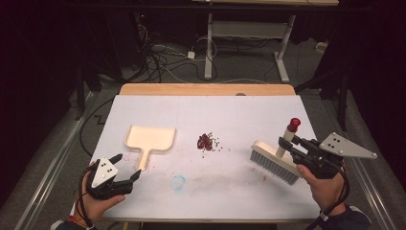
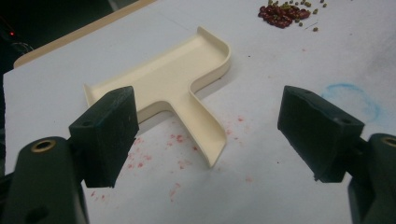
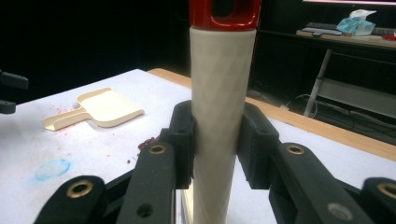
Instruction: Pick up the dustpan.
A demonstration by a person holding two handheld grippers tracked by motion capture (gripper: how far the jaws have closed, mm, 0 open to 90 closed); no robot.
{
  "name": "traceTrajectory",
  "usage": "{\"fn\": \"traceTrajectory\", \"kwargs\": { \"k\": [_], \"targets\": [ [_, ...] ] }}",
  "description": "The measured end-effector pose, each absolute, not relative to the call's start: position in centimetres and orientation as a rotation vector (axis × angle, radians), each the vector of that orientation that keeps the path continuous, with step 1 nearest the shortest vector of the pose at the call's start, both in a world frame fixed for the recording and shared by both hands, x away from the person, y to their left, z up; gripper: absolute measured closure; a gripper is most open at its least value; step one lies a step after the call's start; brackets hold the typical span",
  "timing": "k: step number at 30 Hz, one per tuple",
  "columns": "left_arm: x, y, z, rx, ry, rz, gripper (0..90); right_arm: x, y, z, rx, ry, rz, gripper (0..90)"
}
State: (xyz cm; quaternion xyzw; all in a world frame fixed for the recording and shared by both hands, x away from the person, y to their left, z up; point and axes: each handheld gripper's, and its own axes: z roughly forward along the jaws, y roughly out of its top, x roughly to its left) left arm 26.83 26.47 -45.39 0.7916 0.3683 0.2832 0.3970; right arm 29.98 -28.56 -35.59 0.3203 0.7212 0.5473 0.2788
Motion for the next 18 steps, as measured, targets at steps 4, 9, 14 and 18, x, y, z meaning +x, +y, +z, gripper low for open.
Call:
{"fn": "traceTrajectory", "kwargs": {
  "k": [4, 9, 14, 18],
  "targets": [
    [26.7, 26.2, -45.3, 2.015, 0.928, 0.729, 20.1, 30.0, -28.6, -35.7, 0.863, 1.939, 1.463, 69.6],
    [26.3, 26.0, -45.5, 2.049, 0.934, 0.720, 20.1, 30.0, -28.5, -35.6, 0.853, 1.938, 1.463, 69.5],
    [26.6, 25.4, -45.6, 2.087, 0.965, 0.710, 21.5, 30.0, -28.5, -35.8, 0.854, 1.947, 1.459, 69.5],
    [26.7, 24.9, -45.8, 2.109, 1.002, 0.674, 22.1, 30.0, -28.6, -35.9, 0.855, 1.943, 1.455, 69.6]
  ]
}}
